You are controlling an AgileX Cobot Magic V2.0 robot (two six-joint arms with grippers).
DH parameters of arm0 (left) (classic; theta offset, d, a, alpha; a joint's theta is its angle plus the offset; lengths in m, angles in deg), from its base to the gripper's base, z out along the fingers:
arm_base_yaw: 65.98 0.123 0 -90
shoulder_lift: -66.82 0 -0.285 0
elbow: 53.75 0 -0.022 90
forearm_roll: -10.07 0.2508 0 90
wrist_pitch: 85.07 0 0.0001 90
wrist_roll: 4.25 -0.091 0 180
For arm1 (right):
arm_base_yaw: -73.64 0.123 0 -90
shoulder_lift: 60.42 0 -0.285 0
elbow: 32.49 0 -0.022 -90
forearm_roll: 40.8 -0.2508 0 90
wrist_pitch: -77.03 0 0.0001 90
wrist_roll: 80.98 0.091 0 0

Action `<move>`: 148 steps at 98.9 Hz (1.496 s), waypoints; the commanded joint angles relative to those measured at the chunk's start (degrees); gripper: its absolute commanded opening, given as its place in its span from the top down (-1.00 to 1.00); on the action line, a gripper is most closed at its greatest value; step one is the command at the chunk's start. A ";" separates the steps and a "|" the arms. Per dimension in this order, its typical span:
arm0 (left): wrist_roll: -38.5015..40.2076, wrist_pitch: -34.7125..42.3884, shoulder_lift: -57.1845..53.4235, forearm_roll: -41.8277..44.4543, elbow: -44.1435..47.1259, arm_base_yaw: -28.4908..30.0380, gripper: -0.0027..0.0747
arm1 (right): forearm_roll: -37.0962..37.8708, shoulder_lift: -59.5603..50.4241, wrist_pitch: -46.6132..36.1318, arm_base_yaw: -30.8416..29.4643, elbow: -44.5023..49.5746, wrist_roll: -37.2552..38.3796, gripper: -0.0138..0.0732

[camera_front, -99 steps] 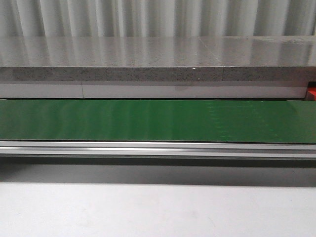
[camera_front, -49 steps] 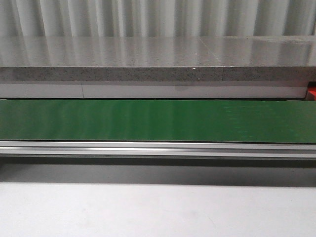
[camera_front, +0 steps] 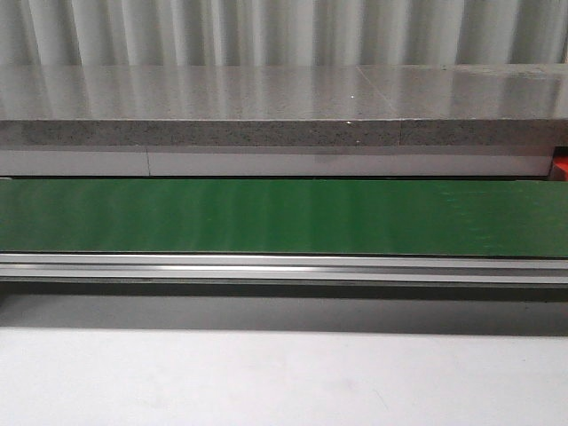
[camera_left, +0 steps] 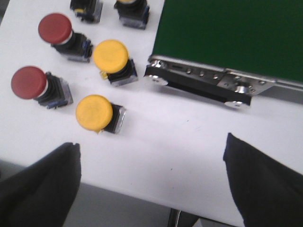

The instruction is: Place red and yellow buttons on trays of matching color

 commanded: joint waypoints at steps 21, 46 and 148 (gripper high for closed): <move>-3.17 -3.55 10.40 -0.86 -5.55 10.26 -0.52 | 0.41 -0.82 -4.24 -0.46 -0.42 -0.23 0.84; -8.90 -2.40 19.21 -8.87 -5.68 20.89 -0.52 | 0.41 -0.82 -4.24 -0.46 -0.42 -0.23 0.84; -8.97 13.86 35.26 -10.88 -5.72 22.35 0.68 | 0.41 -0.82 -4.24 -0.46 -0.42 -0.23 0.84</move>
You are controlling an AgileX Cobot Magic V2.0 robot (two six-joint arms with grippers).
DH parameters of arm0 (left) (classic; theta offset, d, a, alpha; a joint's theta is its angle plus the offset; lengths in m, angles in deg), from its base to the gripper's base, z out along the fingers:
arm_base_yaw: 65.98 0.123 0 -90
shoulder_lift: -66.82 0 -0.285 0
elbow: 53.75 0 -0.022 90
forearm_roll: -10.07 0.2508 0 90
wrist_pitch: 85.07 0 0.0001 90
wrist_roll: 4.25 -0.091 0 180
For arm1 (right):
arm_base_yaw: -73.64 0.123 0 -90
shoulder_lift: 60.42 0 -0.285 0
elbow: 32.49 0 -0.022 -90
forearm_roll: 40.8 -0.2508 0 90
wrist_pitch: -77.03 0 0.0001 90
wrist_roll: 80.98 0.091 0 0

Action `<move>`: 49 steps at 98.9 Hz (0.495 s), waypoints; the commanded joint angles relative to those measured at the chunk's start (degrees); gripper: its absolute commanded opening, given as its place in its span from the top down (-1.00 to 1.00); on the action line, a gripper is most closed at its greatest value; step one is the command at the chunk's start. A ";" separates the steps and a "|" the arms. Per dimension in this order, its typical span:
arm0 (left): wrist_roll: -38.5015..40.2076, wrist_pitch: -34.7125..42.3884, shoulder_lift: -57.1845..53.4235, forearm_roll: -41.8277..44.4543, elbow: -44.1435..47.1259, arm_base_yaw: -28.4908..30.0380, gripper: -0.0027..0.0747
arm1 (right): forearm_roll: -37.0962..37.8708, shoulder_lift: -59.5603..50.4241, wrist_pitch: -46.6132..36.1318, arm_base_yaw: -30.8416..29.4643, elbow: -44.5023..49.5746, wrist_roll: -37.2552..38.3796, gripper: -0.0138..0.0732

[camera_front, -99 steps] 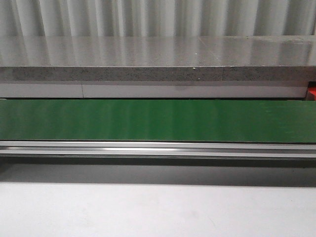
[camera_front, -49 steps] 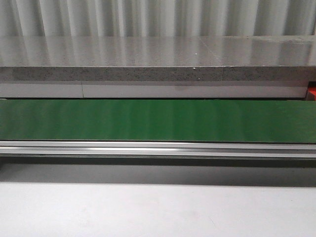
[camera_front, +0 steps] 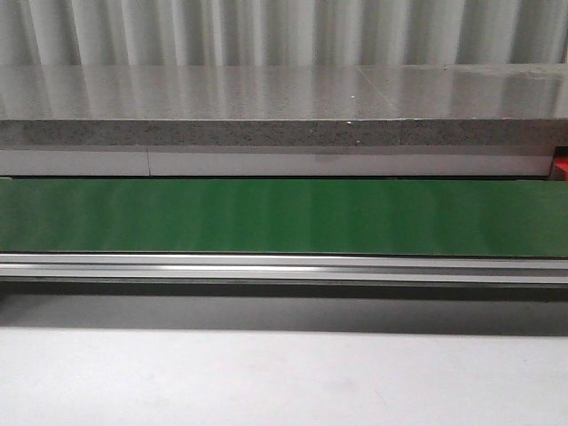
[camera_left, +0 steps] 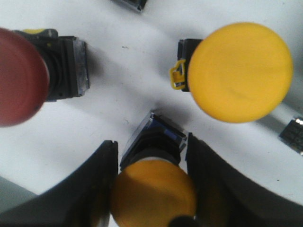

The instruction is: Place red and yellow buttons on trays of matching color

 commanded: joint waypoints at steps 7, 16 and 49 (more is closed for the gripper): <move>0.25 1.89 -1.64 -0.98 -1.63 0.01 0.77 | 0.41 -0.82 -4.24 -0.46 -0.42 -0.23 0.84; 0.14 1.06 -1.64 -1.82 -1.63 0.01 0.87 | 0.41 -0.82 -4.24 -0.46 -0.42 -0.23 0.84; -6.13 -6.12 -6.90 -1.50 -5.36 -0.43 0.93 | 0.41 -0.82 -4.18 -0.46 -0.42 -0.23 0.84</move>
